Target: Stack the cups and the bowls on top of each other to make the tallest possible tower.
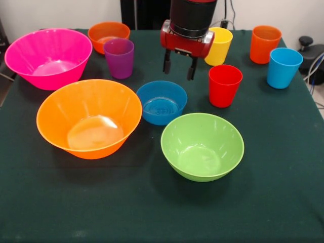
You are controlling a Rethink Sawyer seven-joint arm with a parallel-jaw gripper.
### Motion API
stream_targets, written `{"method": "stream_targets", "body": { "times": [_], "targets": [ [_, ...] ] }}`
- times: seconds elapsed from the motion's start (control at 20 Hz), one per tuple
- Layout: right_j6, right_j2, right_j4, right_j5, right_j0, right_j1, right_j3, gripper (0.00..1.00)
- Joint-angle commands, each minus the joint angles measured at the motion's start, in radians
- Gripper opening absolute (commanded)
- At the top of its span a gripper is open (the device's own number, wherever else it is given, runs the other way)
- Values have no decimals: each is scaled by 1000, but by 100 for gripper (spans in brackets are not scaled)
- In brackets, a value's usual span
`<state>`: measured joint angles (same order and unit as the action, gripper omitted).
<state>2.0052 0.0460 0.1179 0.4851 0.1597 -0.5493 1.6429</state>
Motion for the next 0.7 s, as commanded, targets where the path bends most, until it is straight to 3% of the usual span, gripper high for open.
{"method": "stream_targets", "body": {
  "times": [0.05, 0.7],
  "targets": [
    [54, -97, -15, 52, 0, 15, 46, 100],
    [43, -102, -13, 61, 8, 18, 40, 100]
  ]
}}
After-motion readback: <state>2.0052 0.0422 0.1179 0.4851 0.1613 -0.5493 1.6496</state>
